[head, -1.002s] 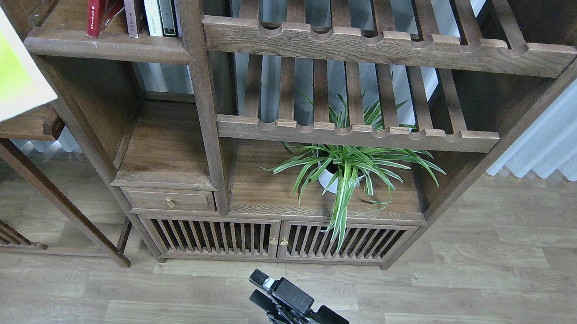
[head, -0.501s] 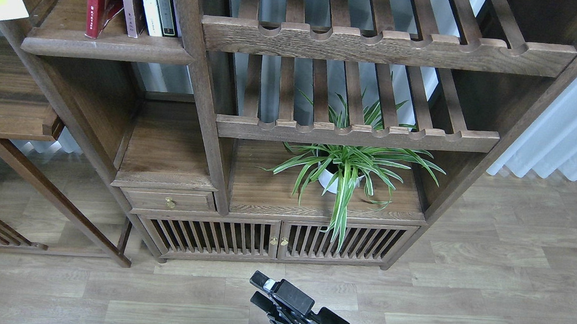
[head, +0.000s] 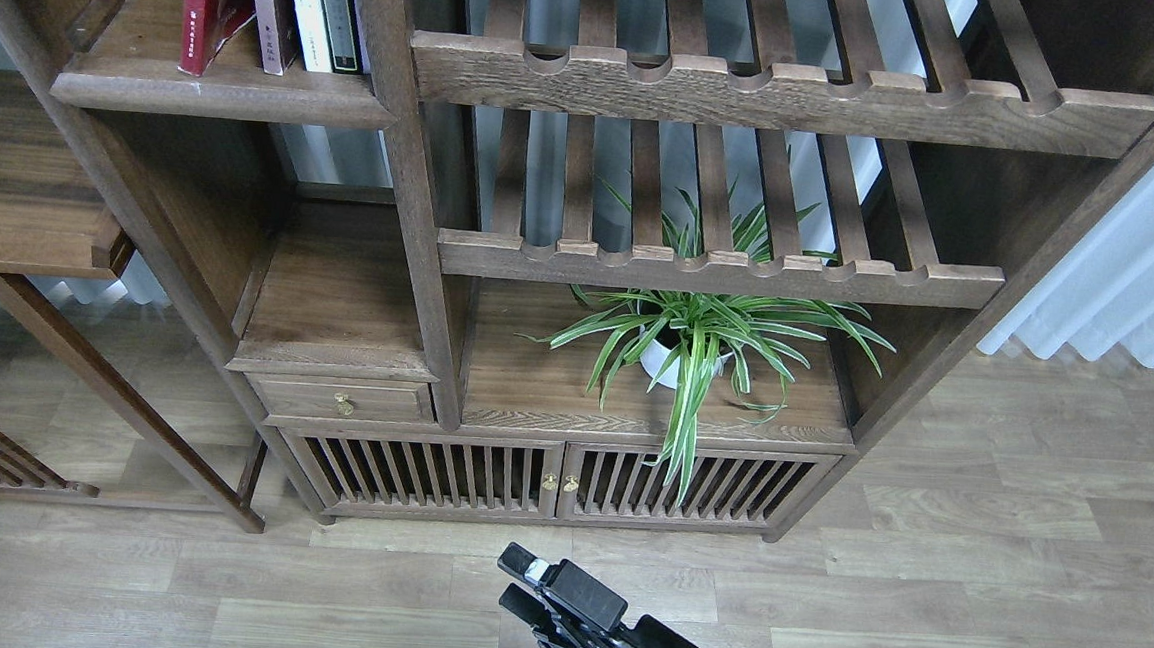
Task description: Organize books on shelf
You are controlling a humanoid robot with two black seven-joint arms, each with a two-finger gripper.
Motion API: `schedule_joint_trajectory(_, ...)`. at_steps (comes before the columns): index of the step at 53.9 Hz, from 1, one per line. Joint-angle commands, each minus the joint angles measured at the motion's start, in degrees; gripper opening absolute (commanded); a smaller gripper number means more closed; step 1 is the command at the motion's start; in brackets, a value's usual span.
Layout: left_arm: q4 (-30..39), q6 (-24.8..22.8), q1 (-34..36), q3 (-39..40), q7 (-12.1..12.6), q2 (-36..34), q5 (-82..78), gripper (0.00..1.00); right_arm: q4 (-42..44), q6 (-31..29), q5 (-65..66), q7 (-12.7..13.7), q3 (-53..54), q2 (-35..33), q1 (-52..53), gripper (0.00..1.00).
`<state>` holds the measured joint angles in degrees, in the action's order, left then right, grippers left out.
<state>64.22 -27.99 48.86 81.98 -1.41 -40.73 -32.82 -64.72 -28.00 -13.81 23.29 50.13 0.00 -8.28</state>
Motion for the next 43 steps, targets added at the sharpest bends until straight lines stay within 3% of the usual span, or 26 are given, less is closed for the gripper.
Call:
schedule_joint_trajectory(1,-3.2,0.0,3.0,-0.3,-1.0,6.0,-5.2,0.05,-0.1,0.0,-0.1,0.0,0.1,0.0,-0.3,0.97)
schedule_joint_trajectory(19,-8.6,0.0,7.7,-0.9,-8.7,11.8,-13.6,0.05,-0.1,0.0,-0.1,0.0,0.3,0.0,-0.7,0.97)
schedule_joint_trajectory(31,-11.9,0.0,10.5,-4.2,-17.6,12.7,-17.1,0.05,-0.2,0.0,-0.1,0.0,0.3,0.0,-0.8,0.97)
schedule_joint_trajectory(43,-17.0,0.0,10.6,-4.5,-22.1,15.9,-17.0,0.05,-0.2,0.0,-0.1,0.0,0.1,0.0,-0.8,0.97)
